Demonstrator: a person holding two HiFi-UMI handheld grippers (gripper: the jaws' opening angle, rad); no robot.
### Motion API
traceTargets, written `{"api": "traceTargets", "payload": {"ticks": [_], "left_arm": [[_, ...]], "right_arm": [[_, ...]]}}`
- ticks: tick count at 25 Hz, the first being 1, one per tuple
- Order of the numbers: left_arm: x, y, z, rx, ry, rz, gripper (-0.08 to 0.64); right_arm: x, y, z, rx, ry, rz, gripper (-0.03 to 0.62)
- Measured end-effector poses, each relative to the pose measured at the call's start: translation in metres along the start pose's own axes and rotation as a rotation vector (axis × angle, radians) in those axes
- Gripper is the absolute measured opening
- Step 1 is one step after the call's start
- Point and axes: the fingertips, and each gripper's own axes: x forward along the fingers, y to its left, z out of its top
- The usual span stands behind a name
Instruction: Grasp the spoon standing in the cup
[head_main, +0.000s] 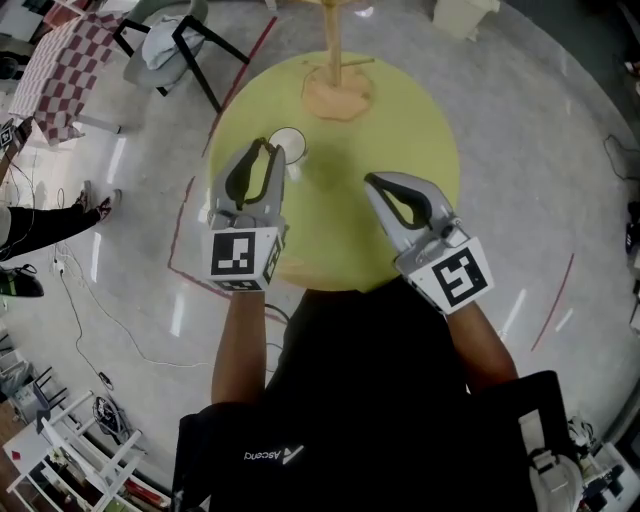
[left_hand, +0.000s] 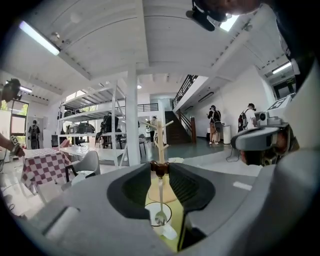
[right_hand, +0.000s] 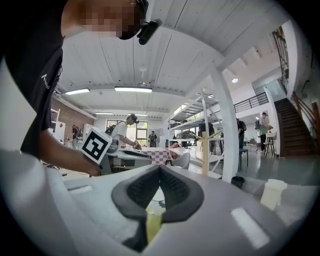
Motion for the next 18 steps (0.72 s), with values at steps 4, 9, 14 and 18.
{"api": "traceTargets", "payload": {"ticks": [4,9,14,18], "left_arm": [[-0.023,0.008,0.023,-0.018,-0.055,0.02,0.121],[-0.045,0.003,0.044,-0.027,-0.097,0.027,0.121],[-0.061,0.003,0.054,-0.034,-0.119,0.036,0.121],[-0.069,0.002,0.057,-0.033,-0.129,0.038,0.121]], "right_arm": [[0.009,0.013,0.011,0.006,-0.024,0.025,0.003],[0.006,0.024,0.021,0.005,-0.037,0.045,0.003],[0.005,0.032,0.028,-0.009,-0.051,0.056,0.003],[0.002,0.038,0.03,-0.025,-0.048,0.057,0.003]]}}
